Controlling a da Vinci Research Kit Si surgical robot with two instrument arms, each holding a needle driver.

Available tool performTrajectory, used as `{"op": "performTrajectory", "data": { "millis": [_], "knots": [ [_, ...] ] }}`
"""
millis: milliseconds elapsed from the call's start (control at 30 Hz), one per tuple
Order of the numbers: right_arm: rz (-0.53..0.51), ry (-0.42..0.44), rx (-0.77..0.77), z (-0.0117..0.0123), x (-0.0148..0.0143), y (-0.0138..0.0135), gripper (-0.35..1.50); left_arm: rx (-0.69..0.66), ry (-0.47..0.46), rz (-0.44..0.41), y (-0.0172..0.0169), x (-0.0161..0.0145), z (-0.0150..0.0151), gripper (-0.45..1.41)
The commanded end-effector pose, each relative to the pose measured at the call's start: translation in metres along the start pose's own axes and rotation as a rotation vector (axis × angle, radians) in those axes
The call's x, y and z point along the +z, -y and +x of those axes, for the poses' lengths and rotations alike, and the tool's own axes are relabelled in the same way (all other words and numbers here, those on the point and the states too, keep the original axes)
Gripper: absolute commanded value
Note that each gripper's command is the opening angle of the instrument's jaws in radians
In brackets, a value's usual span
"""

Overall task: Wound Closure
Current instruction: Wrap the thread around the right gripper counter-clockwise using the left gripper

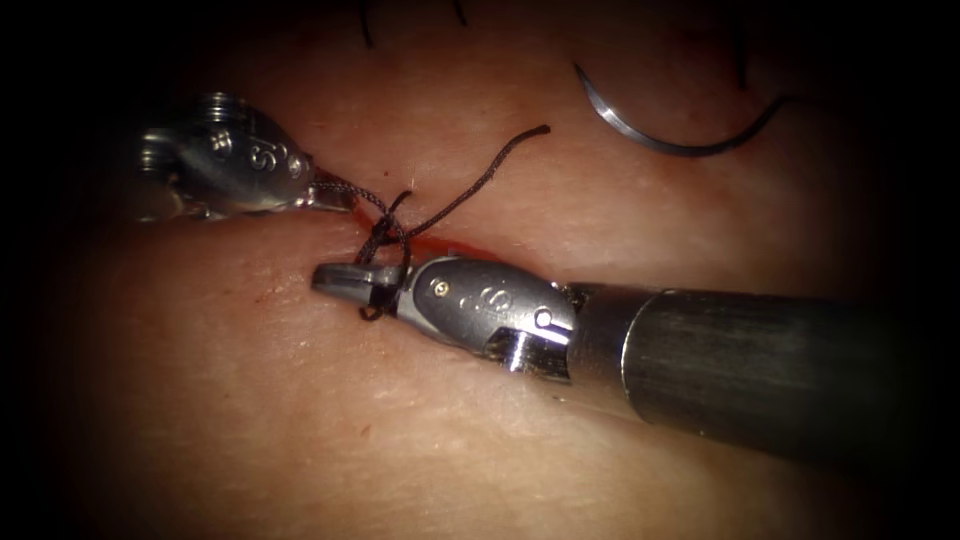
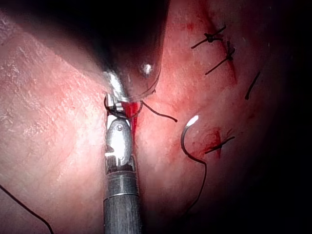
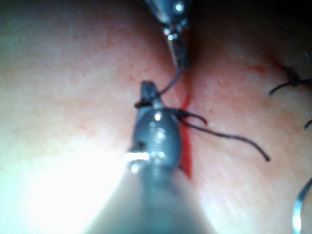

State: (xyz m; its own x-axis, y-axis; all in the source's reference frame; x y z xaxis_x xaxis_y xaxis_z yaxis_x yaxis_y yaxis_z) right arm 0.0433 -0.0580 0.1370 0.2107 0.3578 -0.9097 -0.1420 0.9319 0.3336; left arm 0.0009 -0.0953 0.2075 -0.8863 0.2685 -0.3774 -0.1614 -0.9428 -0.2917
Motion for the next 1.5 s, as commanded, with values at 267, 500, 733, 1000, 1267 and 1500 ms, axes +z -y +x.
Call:
{"op": "performTrajectory", "data": {
  "millis": [267, 500, 733, 1000, 1267, 1500],
  "knots": [
    [-0.105, -0.116, 0.025, 0.0006, -0.0003, 0.0006, -0.35, 0.047, 0.022, -0.055, -0.0004, 0.0088, -0.0008, -0.45],
    [-0.226, -0.194, 0.012, 0.0014, -0.001, 0.0002, -0.35, 0.068, 0.012, -0.068, -0.0007, 0.0106, -0.0027, -0.45],
    [-0.313, -0.192, -0.008, 0.0018, -0.0022, -0.0003, -0.35, 0.073, 0.009, -0.07, -0.0012, 0.0106, -0.0033, -0.45],
    [-0.456, -0.165, 0.002, 0.0016, -0.003, -0.0006, -0.35, 0.086, 0.009, -0.067, -0.0027, 0.0102, -0.0044, -0.45],
    [-0.583, -0.17, 0.134, 0.0017, -0.0029, 0.0008, 0.51, 0.089, -0.007, -0.073, -0.0049, 0.0075, -0.0052, -0.45],
    [-0.568, -0.174, 0.129, 0.0026, -0.0018, 0.0009, 0.51, 0.078, -0.002, -0.065, -0.0057, 0.0059, -0.0036, -0.45]
  ]
}}
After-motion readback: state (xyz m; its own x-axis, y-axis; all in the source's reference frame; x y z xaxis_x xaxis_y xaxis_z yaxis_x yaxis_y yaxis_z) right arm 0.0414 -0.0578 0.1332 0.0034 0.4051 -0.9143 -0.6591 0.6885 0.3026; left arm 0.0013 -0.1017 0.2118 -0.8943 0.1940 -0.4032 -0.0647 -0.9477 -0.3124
